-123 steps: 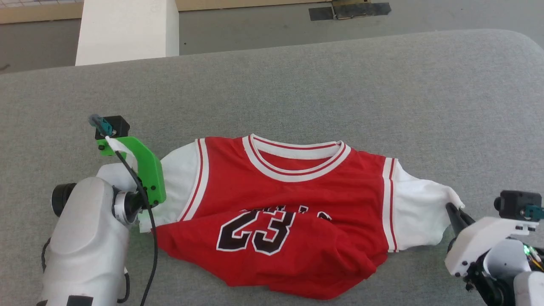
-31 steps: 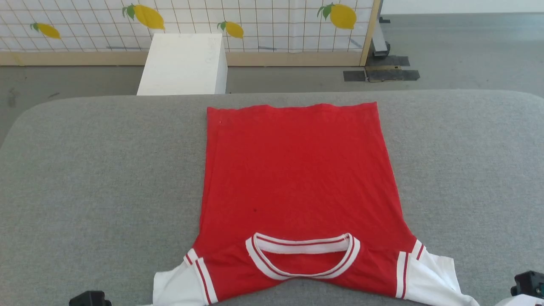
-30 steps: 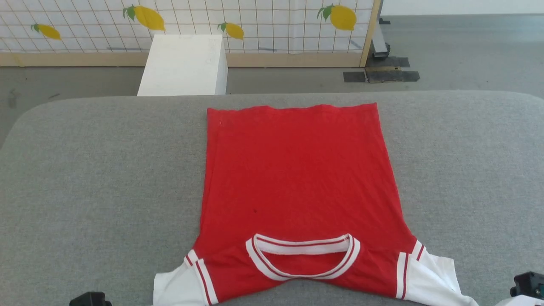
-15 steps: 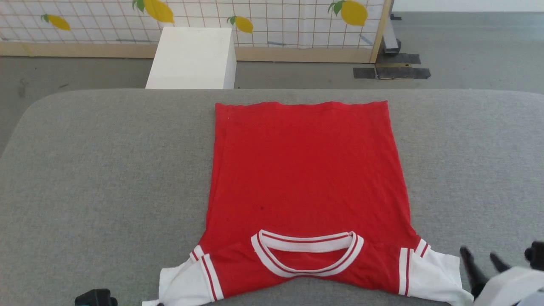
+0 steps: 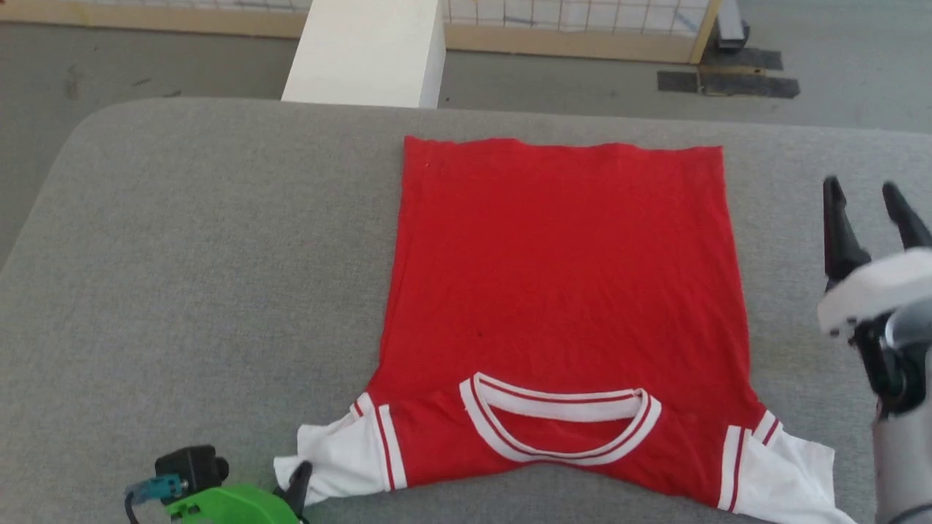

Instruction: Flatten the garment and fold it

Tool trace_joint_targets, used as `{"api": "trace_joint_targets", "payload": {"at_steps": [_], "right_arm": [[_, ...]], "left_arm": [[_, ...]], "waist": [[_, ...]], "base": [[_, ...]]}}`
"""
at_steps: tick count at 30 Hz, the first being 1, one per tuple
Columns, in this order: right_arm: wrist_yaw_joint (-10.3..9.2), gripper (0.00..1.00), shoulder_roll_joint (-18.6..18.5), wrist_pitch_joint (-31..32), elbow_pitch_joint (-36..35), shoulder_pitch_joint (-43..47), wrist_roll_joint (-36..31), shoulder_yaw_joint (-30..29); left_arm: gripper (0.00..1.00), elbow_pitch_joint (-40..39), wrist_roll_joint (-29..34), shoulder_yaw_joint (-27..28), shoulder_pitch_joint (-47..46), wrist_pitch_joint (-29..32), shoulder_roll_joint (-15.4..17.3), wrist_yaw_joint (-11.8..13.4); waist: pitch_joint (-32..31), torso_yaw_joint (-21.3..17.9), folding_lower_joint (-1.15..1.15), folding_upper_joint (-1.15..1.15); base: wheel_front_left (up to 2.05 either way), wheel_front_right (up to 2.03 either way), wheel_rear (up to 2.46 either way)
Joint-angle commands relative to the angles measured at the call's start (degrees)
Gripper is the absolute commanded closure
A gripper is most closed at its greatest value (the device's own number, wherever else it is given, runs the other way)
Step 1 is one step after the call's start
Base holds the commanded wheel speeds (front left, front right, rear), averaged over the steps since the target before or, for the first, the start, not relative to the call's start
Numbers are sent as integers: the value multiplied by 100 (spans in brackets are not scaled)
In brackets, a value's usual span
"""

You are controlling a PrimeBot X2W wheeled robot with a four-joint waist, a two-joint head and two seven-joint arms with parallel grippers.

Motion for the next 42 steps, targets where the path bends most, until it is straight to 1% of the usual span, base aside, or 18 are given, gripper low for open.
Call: {"api": "trace_joint_targets", "payload": {"at_steps": [1, 7, 12, 20, 27, 28, 29, 30, 31, 32, 35, 37, 40, 42], "right_arm": [[-9, 0, -101, -13, 242, -352, -54, 41], [-9, 0, -628, 334, 1354, -1637, -272, 300], [-9, 0, -946, 1232, 2032, -2411, -440, 321], [-9, 0, -1186, 2669, 2463, -3157, -535, 299], [-9, 0, -1287, 3693, 2488, -3345, -856, 157], [-9, 14, -1269, 3857, 2481, -3341, -915, 69], [-9, 37, -1255, 3976, 2469, -3333, -960, -1], [-9, 58, -1234, 4081, 2430, -3312, -1013, -66], [-9, 72, -1215, 4120, 2374, -3286, -1053, -110], [-9, 100, -1186, 4107, 2290, -3244, -1078, -179], [-9, 100, -1036, 3807, 2044, -3082, -1043, -410], [-9, 100, -867, 3322, 1835, -2915, -979, -553], [-9, 100, -657, 2218, 1546, -2491, -877, -607], [-9, 100, -600, 1427, 1353, -2106, -866, -430]], "left_arm": [[100, 55, -19, -26, -148, -35, -46, -49], [100, 137, -41, -177, -555, -141, -156, -198], [100, 230, -52, -304, -883, -305, -260, -330], [100, 515, -60, -520, -1204, -485, -375, -482], [100, 732, -106, -626, -1363, -613, -440, -532], [100, 765, -106, -629, -1375, -632, -442, -532], [100, 790, -106, -633, -1383, -643, -444, -534], [100, 819, -108, -639, -1392, -653, -444, -539], [100, 840, -114, -640, -1399, -661, -445, -544], [100, 866, -120, -640, -1404, -671, -446, -548], [100, 917, -133, -628, -1392, -703, -436, -551], [100, 950, -118, -616, -1354, -708, -399, -527], [100, 953, -140, -580, -1285, -717, -365, -504], [100, 943, -136, -552, -1215, -706, -316, -467]], "waist": [[341, 252, 0, 0], [929, 640, 0, 0], [1393, 931, 0, 0], [1877, 1214, 0, 0], [2060, 1323, 0, 0], [2072, 1323, 0, 0], [2075, 1322, 0, 0], [2069, 1320, 0, 0], [2058, 1319, 0, 0], [2033, 1316, 0, 0], [1929, 1269, 0, 0], [1814, 1196, 0, 0], [1546, 1088, 0, 0], [1319, 1008, 0, 0]], "base": [[0, 0, 0], [0, 0, 0], [0, 0, 0], [0, 0, 0], [0, 0, 0], [0, 0, 0], [0, 0, 0], [0, 0, 0], [0, 0, 0], [0, 0, 0], [0, 0, 0], [0, 0, 0], [0, 0, 0], [0, 0, 0]]}}
